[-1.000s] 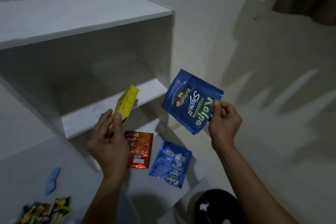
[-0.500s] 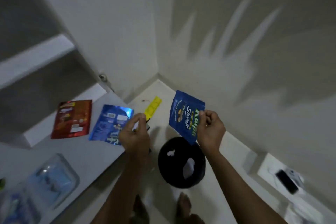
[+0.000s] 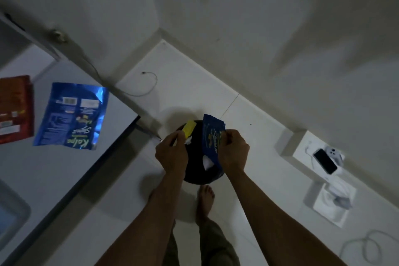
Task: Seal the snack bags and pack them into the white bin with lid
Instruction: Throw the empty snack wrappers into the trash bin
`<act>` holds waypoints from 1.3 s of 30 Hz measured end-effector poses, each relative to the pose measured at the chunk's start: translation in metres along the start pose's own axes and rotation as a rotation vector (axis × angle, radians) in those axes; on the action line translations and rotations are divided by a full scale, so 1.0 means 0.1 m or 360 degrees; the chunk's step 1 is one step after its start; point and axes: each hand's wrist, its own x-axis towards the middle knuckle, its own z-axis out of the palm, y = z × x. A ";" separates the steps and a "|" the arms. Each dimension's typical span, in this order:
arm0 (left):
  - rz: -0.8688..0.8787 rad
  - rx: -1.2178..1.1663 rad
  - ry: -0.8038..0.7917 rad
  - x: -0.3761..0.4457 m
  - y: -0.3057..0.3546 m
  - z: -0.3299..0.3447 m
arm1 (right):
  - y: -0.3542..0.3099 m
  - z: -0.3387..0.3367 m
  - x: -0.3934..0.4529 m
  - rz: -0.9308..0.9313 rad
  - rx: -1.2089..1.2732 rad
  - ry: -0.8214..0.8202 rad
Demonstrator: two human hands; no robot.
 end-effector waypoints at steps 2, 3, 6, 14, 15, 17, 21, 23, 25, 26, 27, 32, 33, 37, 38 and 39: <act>-0.0063 0.0058 -0.0061 0.00 -0.01 0.04 | 0.05 0.06 0.02 0.0033 -0.0015 -0.0046; -0.0072 0.0099 -0.0076 0.00 -0.03 0.04 | 0.06 0.07 0.02 0.0046 -0.0010 -0.0053; -0.0045 0.0095 -0.0105 0.00 -0.02 -0.04 | -0.02 0.01 0.02 0.0046 0.0025 -0.0074; 0.0141 0.0099 -0.0161 -0.16 0.58 -0.50 | -0.73 -0.39 -0.09 -0.0116 0.0269 -0.0083; 0.0159 0.0053 -0.0168 -0.19 0.68 -0.59 | -0.85 -0.45 -0.13 -0.0149 0.0306 -0.0096; 0.0149 -0.0077 -0.0127 -0.30 0.89 -0.78 | -1.09 -0.55 -0.20 -0.0134 0.0404 -0.0156; 0.0180 -0.0428 0.0089 -0.39 1.20 -1.24 | -1.61 -0.59 -0.38 -0.0229 0.0542 -0.0206; 0.0169 -0.0482 0.0125 -0.35 1.28 -1.58 | -1.88 -0.54 -0.55 -0.0318 0.0594 -0.0249; 0.0195 -0.0474 0.0212 -0.28 1.29 -1.95 | -2.12 -0.46 -0.73 -0.0378 0.0637 -0.0300; 0.0209 -0.0467 0.0251 -0.25 1.27 -2.15 | -2.23 -0.41 -0.83 -0.0400 0.0653 -0.0323; 0.0237 -0.0462 0.0283 -0.24 1.26 -2.34 | -2.31 -0.35 -0.93 -0.0427 0.0657 -0.0338; 0.0224 -0.0297 0.0449 -0.14 0.93 -3.25 | -2.51 0.04 -1.46 -0.0554 0.0520 -0.0381; 0.0217 -0.0242 0.0483 -0.10 0.84 -3.39 | -2.51 0.14 -1.55 -0.0568 0.0482 -0.0398; 0.0111 -0.0137 0.0558 0.04 0.60 -3.77 | -2.44 0.50 -1.83 -0.0625 0.0343 -0.0449; 0.0075 -0.0112 0.0562 0.07 0.56 -3.83 | -2.43 0.56 -1.87 -0.0632 0.0308 -0.0456; 0.0049 -0.0097 0.0559 0.11 0.52 -3.88 | -2.44 0.63 -1.90 -0.0653 0.0277 -0.0455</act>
